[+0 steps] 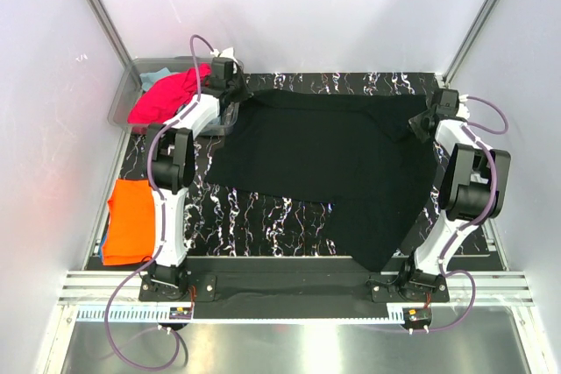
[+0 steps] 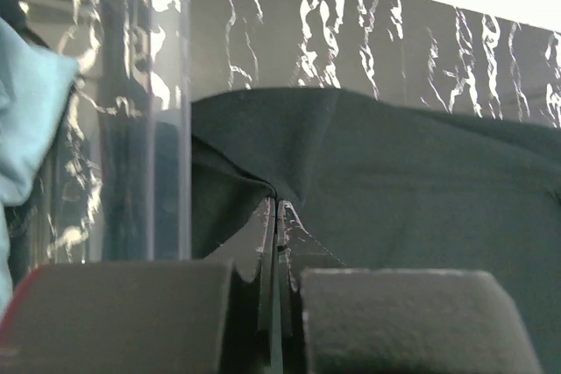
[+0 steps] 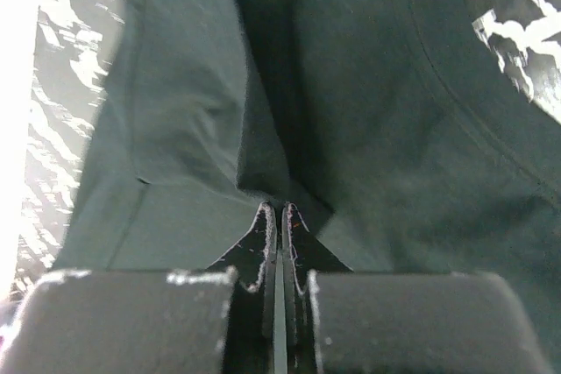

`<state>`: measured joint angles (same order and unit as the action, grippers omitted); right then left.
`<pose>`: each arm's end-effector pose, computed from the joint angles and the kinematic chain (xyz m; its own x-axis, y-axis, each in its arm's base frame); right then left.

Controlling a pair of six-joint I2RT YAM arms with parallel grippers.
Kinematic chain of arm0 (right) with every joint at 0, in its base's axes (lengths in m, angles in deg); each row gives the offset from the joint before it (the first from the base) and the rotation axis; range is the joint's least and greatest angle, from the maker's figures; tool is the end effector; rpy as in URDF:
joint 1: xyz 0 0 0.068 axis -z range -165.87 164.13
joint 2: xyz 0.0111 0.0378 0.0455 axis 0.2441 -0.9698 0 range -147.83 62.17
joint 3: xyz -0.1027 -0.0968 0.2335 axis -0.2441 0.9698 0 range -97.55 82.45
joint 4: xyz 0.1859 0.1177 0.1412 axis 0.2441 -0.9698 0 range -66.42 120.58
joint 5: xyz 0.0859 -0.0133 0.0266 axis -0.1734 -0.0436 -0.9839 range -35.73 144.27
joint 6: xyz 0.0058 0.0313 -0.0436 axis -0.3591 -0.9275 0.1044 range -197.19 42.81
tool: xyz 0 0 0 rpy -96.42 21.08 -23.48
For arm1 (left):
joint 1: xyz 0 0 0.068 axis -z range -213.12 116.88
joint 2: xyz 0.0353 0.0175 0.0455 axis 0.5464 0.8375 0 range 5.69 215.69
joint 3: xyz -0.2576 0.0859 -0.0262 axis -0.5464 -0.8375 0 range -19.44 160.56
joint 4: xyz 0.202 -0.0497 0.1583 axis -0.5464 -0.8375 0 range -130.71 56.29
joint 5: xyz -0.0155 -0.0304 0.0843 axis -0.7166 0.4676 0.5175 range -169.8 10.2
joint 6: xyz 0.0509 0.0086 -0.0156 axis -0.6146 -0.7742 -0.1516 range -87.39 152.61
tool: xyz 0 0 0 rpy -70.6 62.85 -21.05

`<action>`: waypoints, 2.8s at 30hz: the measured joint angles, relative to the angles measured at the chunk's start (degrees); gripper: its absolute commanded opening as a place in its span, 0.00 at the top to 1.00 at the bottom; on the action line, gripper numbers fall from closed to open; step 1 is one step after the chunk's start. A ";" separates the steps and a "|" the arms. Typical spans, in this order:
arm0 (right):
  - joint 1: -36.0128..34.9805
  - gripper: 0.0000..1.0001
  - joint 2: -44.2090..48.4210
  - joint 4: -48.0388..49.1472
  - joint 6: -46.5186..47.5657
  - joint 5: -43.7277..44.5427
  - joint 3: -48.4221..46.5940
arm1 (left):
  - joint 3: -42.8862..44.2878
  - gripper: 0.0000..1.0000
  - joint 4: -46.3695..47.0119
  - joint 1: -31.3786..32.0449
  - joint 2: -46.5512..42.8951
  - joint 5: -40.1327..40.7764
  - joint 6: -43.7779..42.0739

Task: Fold and stack the t-shirts
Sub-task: Flatten the tshirt out, then fold the tshirt

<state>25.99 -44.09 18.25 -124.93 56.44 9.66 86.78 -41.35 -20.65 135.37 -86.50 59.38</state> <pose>0.3988 -0.0851 0.2033 -0.3006 0.8189 -0.4890 0.6748 0.5449 0.4977 0.5173 -0.1187 0.2176 -0.5909 -0.3274 -0.7373 0.0515 0.8968 -0.4395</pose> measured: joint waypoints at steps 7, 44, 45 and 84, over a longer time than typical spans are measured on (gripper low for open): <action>-1.05 1.00 -3.04 -7.93 -3.30 2.45 -0.02 | -5.88 1.00 -0.20 2.16 -5.49 -0.20 -0.13; 5.07 1.00 -10.93 -20.98 18.78 17.73 -15.02 | -25.27 1.00 -4.22 25.97 -8.57 -2.51 33.64; 5.01 1.00 -10.93 -21.05 19.69 17.57 -16.28 | -26.10 1.00 -4.98 25.31 -9.46 -2.32 33.44; 4.76 1.00 -20.70 -3.98 19.69 0.44 -55.25 | 15.69 1.00 1.07 -2.91 7.32 -8.15 10.62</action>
<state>30.75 -64.79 14.27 -105.24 56.88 -45.59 102.47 -40.28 -23.56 142.70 -94.65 70.00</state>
